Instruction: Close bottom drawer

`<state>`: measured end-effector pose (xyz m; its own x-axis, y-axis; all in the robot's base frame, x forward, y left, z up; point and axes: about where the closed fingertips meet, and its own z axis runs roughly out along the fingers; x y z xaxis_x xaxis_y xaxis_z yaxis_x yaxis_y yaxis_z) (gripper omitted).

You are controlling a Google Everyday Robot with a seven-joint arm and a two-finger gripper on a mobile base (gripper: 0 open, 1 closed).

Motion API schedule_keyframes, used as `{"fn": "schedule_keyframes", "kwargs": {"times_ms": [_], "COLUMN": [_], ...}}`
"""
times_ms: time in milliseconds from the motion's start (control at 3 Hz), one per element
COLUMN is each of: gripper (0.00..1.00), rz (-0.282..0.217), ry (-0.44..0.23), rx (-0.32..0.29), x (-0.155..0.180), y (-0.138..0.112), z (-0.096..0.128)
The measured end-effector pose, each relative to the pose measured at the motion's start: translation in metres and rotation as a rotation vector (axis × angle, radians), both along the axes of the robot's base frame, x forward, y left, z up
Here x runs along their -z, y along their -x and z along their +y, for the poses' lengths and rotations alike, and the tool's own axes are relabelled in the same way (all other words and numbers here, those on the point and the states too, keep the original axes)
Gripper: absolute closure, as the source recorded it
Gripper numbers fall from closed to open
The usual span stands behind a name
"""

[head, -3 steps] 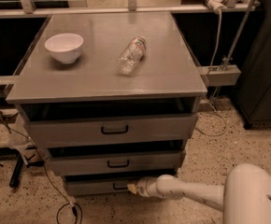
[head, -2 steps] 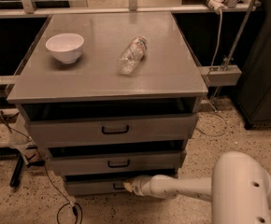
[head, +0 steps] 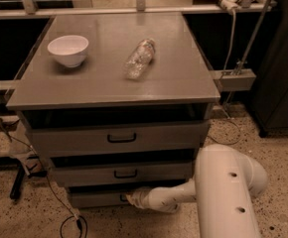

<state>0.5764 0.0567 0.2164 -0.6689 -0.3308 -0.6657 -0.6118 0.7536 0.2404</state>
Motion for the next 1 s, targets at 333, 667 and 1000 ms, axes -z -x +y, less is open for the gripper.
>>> {"fn": "schedule_keyframes", "kwargs": {"times_ms": [333,667,1000], "gripper": [0.81,0.58,0.34], "rz": [-0.002,-0.002,-0.002], "ry": [-0.003,-0.003,-0.003], "rx": [0.0,0.0,0.0], "x": [-0.0004,-0.0003,-0.0003], "y": [-0.0009,-0.0009,-0.0008], "z": [0.002,0.002,0.0021]}}
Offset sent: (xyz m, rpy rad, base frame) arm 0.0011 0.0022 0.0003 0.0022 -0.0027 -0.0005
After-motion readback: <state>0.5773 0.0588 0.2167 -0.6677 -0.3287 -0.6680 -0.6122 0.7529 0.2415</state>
